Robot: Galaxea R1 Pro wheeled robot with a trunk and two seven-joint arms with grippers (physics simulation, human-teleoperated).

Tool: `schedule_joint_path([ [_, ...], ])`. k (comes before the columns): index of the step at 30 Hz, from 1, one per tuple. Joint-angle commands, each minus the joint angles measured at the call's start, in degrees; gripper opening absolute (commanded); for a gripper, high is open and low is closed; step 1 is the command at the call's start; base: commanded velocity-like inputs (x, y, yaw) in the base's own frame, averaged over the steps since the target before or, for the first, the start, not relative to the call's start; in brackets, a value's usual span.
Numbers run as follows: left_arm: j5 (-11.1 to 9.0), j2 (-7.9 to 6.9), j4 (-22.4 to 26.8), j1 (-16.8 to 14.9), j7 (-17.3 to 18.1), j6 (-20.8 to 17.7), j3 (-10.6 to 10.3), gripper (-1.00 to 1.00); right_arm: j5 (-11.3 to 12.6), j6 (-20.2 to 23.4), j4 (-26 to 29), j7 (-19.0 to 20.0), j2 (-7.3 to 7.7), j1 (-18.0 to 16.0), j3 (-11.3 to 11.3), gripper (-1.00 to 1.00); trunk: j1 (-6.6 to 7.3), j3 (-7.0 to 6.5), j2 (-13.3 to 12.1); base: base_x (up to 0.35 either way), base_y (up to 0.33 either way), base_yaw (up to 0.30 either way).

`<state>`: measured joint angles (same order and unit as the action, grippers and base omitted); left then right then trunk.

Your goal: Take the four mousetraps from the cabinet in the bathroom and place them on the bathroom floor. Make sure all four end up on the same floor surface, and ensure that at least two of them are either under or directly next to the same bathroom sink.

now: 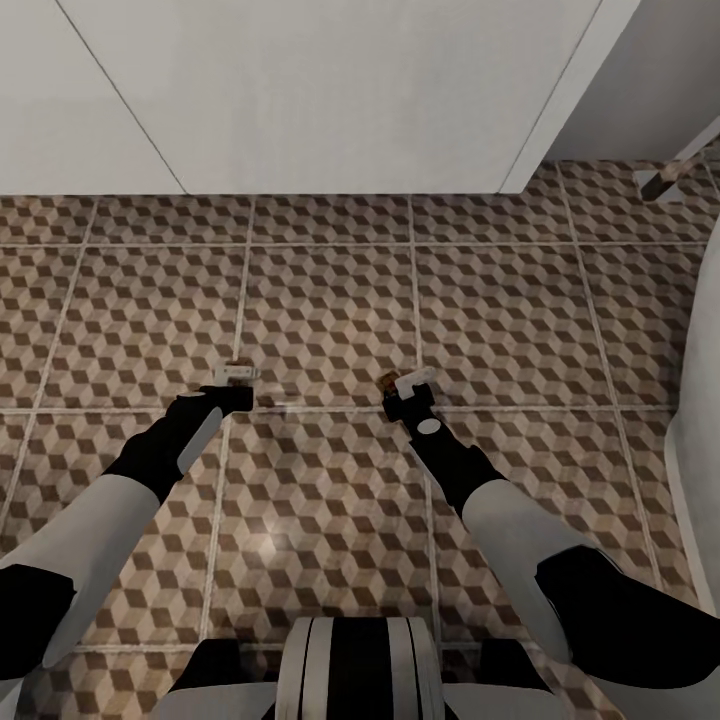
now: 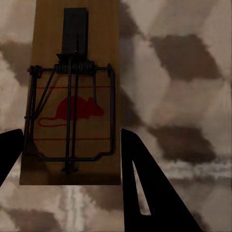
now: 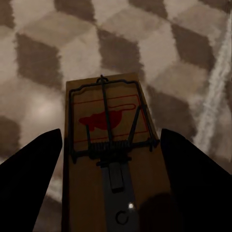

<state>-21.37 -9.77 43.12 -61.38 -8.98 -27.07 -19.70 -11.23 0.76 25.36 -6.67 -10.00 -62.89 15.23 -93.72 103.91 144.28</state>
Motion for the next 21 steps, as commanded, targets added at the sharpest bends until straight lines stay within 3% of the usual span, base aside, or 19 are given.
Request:
schedule_joint_path([
  [1, -0.5, -0.33, 0.1, 0.0, -0.3, -0.1, -0.3, -1.0, -0.5, -1.4, -0.1, -0.4, 0.0, 0.0, 0.3, -1.0, 0.01, 0.03, 0.0, 0.0, 0.0, 0.0],
  [6, -0.6, -1.02, 0.0, 0.2, -0.1, 2.2, -0.3, -1.0, -0.6, -8.7, -0.5, -0.4, 0.0, 0.0, 0.3, -1.0, 0.01, 0.04, 0.0, 0.0, 0.0, 0.0],
  [12, -0.6, -1.11, -1.2, 0.2, 0.0, 6.8, -1.0, -1.0, -0.6, -10.4, -0.8, -0.1, 0.0, 0.0, 0.4, -1.0, 0.01, 0.05, 0.0, 0.0, 0.0, 0.0],
  [21, -0.6, -1.12, -0.8, 0.2, 0.0, 7.5, -1.3, -1.0, -0.6, -12.6, -1.1, 3.4, 0.0, 0.0, 0.3, -1.0, 0.01, 0.05, 0.0, 0.0, 0.0, 0.0],
])
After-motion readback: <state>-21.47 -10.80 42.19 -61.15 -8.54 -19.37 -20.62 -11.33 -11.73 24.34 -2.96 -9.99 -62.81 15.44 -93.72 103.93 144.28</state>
